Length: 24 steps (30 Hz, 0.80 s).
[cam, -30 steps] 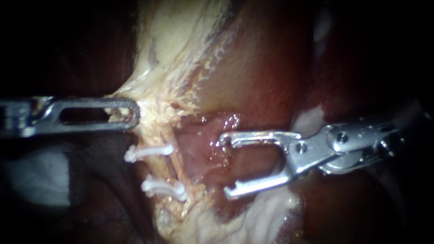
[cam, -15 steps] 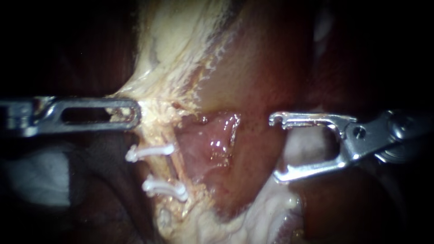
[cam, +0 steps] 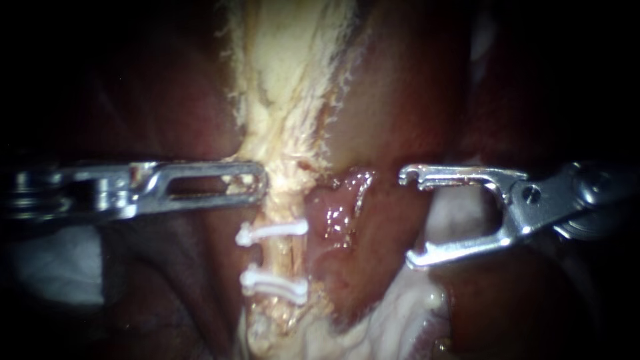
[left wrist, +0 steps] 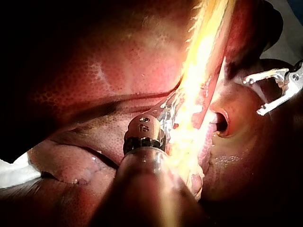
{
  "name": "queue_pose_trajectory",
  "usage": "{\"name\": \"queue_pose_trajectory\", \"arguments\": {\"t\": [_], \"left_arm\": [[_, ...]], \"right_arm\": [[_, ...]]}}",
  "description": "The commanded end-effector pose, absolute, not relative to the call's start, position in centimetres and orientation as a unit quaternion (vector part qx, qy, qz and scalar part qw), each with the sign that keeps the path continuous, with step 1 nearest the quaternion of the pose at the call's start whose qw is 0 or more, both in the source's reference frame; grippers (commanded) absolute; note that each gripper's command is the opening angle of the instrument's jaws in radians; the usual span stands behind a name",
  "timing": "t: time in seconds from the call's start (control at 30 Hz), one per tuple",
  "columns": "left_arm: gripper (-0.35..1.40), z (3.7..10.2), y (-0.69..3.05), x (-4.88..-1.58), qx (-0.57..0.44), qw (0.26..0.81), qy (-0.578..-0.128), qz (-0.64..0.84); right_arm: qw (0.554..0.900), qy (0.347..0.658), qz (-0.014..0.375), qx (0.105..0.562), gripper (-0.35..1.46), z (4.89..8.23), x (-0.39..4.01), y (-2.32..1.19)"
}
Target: Going back third clip left tube
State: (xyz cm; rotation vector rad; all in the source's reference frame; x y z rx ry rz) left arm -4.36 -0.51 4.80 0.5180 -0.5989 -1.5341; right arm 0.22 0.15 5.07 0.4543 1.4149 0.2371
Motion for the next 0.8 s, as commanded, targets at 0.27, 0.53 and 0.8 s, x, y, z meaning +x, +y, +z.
{"name": "queue_pose_trajectory", "arguments": {"t": [0.27, 0.53, 0.8], "left_arm": [[-0.35, 4.82, -0.48, -4.47, 0.229, 0.651, -0.263, -0.674], [-0.35, 4.82, -0.49, -4.44, 0.229, 0.651, -0.263, -0.674], [-0.35, 4.83, -0.48, -4.43, 0.23, 0.652, -0.263, -0.673]], "right_arm": [[0.73, 0.643, 0.108, 0.206, 0.6, 5.06, 0.22, 0.15], [0.73, 0.643, 0.108, 0.206, 0.6, 5.06, 0.22, 0.15], [0.73, 0.643, 0.108, 0.206, 0.6, 5.06, 0.22, 0.15]]}}
